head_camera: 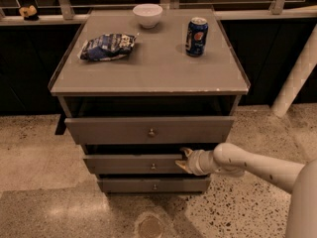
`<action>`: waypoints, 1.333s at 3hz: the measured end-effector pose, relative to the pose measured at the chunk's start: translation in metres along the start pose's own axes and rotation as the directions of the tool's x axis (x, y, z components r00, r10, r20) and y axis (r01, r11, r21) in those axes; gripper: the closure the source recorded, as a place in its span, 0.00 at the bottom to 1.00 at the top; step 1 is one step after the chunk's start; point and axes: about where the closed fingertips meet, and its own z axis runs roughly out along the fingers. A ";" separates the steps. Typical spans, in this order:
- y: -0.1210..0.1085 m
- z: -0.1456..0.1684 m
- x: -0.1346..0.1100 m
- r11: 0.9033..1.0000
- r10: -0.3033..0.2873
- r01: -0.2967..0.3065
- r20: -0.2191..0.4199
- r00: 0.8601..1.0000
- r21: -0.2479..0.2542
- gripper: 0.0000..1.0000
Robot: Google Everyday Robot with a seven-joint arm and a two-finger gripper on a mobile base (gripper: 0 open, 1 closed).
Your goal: Open middle drawer
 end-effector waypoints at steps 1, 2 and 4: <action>-0.002 -0.001 -0.001 1.000 0.000 0.000 0.000 1.000 0.000 1.00; -0.002 -0.001 -0.002 1.000 0.000 0.000 0.000 1.000 0.000 1.00; 0.007 -0.002 0.003 1.000 0.004 -0.004 -0.027 1.000 -0.021 1.00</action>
Offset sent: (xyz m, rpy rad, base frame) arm -0.1497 -0.0083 -0.1019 -0.3784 0.3128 0.0927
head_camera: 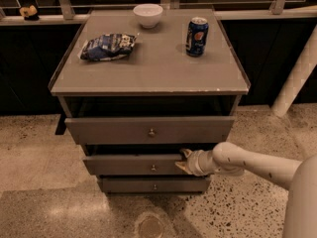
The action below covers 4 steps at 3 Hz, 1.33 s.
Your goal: Open middle drawer
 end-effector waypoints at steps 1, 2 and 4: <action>-0.004 -0.002 -0.003 1.000 0.000 0.000 0.000 1.000 0.000 1.00; -0.006 -0.001 -0.004 1.000 0.001 -0.001 0.004 1.000 0.000 1.00; -0.002 0.000 -0.004 1.000 -0.010 0.010 0.005 1.000 -0.006 1.00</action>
Offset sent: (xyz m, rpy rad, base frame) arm -0.3342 -0.0105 -0.1383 0.0135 0.3414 0.1131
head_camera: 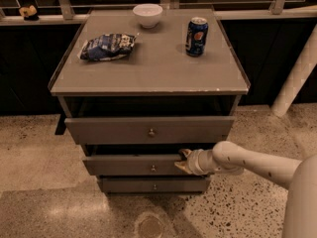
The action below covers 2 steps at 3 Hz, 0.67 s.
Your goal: Open middle drawer
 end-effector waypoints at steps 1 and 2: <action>0.007 0.001 0.004 1.000 -0.004 0.004 -0.002 1.000 -0.008 1.00; 0.004 0.000 0.002 1.000 -0.004 0.004 -0.002 1.000 -0.008 1.00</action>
Offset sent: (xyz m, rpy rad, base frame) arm -0.1984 -0.0021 -0.1741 -0.0396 0.1742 0.1310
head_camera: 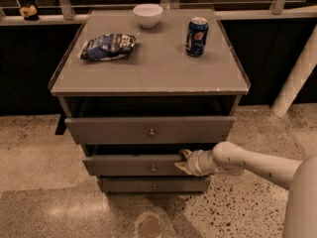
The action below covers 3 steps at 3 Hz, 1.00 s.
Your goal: Open middle drawer
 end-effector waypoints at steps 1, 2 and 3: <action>-0.003 -0.001 -0.002 1.000 0.000 0.000 0.000 1.000 0.000 1.00; -0.003 -0.001 -0.002 1.000 0.000 0.000 0.000 1.000 0.000 1.00; -0.005 -0.001 -0.003 1.000 -0.001 0.001 0.004 1.000 0.009 1.00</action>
Offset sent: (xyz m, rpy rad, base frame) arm -0.3495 -0.0258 -0.2202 -0.0437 0.3790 0.0579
